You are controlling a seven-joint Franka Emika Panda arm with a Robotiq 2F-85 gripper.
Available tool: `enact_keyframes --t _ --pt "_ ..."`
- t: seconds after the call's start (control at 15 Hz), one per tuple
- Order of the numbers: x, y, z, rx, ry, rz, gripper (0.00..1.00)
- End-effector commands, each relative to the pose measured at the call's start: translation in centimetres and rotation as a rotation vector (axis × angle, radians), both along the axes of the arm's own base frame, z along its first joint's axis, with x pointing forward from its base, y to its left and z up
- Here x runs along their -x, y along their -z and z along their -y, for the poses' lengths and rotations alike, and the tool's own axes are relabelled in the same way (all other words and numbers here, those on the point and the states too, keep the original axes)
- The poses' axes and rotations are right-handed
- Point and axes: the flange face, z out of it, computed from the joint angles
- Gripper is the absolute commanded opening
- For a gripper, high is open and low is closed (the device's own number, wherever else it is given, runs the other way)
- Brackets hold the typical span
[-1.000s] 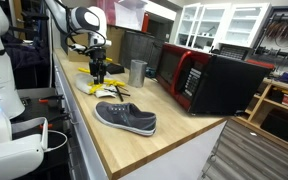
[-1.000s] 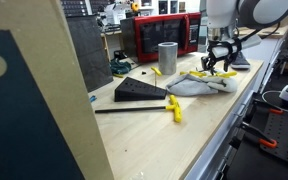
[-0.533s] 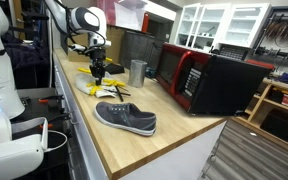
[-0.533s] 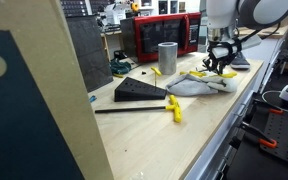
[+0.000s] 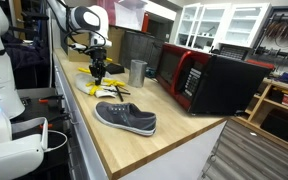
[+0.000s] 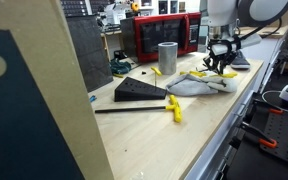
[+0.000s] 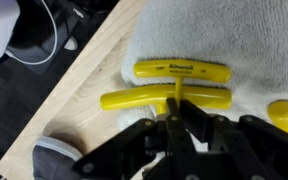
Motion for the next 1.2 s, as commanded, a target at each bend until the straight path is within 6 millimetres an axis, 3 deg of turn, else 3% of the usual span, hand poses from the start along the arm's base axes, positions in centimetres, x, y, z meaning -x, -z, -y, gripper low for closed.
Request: enact_keyframes --t 0.0,0.27,0.47,0.87,1.13 --pt "0.6 -1.4 1.7 -0.102 0.068 0.001 0.03" --pt "-0.4 -3.9 3.9 -0.181 0.16 0.045 0.03" --pt "-1.8 -5.9 4.4 -0.211 0.199 0.083 0.03" --pt "-5.9 -9.6 4.2 -0.41 0.2 0.052 0.03" --pt "-8.8 -12.5 5.3 -0.535 0.211 0.031 0.03"
